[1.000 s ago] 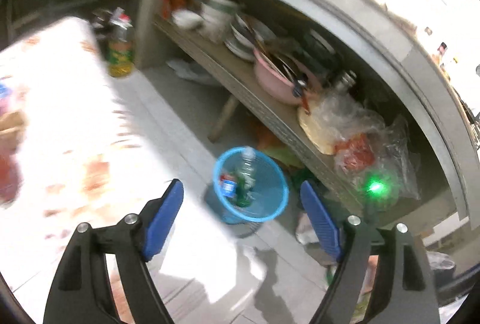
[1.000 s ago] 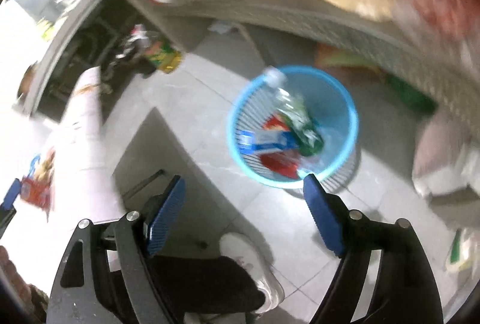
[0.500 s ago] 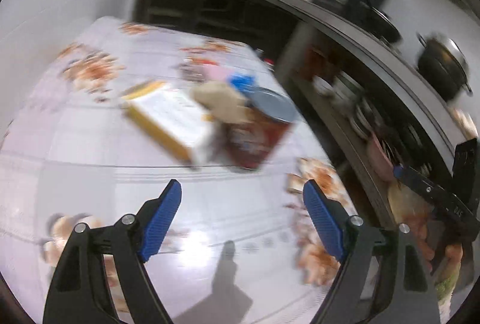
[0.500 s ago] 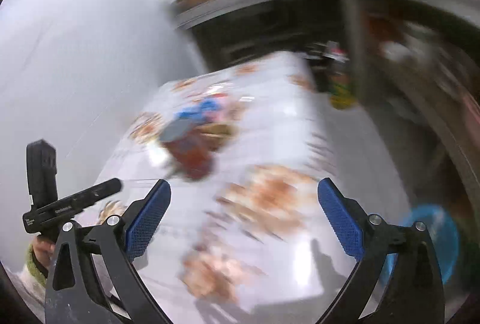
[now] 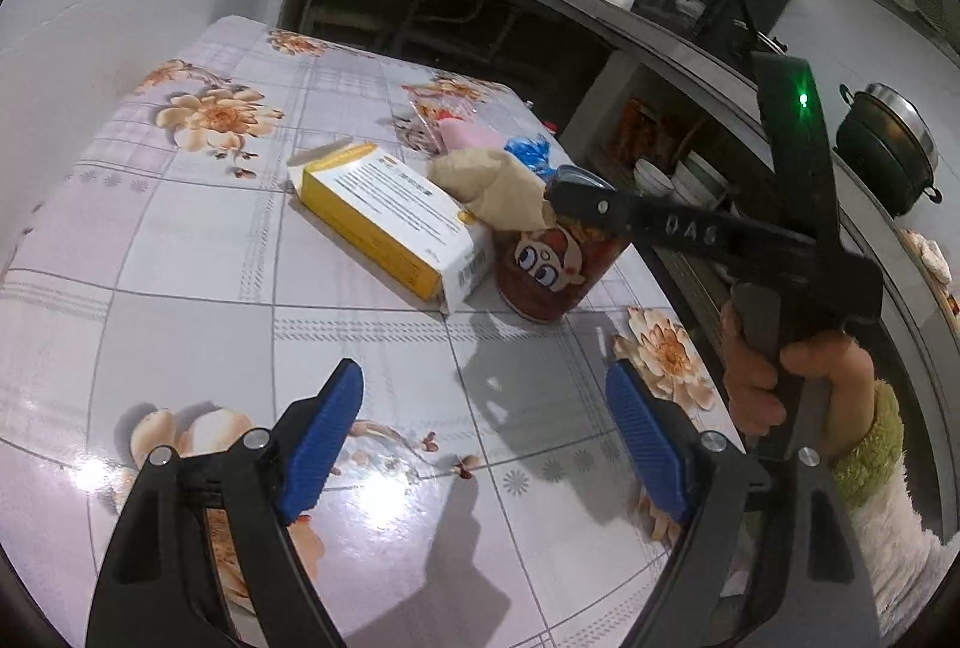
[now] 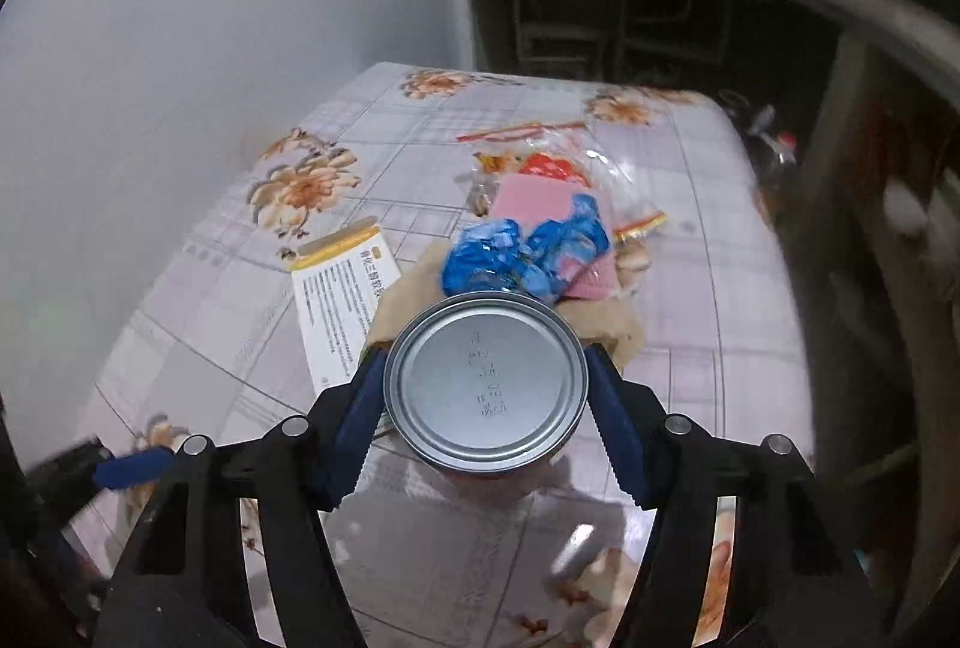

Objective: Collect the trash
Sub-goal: 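Grasp the red drink can by its body with the right gripper, then lift the red can with the right gripper while the left gripper approaches the Calcitriol box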

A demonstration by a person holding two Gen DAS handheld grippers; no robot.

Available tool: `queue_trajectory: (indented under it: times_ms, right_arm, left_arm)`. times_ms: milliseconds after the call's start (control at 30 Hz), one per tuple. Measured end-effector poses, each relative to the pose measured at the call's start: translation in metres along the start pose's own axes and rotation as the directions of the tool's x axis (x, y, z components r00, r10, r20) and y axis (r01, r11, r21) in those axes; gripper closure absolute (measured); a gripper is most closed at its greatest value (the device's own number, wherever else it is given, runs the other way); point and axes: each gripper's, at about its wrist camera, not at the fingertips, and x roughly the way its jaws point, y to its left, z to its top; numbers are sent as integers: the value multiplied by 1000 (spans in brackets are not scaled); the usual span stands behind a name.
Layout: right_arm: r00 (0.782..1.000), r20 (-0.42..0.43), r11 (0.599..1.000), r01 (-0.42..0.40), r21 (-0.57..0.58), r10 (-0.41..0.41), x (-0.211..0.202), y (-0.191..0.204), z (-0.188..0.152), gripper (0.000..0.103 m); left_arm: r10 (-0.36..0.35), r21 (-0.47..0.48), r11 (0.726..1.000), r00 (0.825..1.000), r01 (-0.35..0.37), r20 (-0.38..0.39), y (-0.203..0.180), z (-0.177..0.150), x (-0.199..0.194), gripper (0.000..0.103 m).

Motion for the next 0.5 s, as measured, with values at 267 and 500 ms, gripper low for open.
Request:
queue_trajectory:
  times_ms: [267, 500]
  right_arm:
    - [992, 77, 969, -110, 221, 95, -33, -20, -35, 41]
    - [968, 158, 854, -245, 459, 193, -62, -56, -81, 41]
  left_arm:
    - [-19, 22, 1000, 1000, 20, -17, -11, -4, 15, 22]
    - [-26, 43, 999, 998, 28, -50, -21, -13, 26, 22]
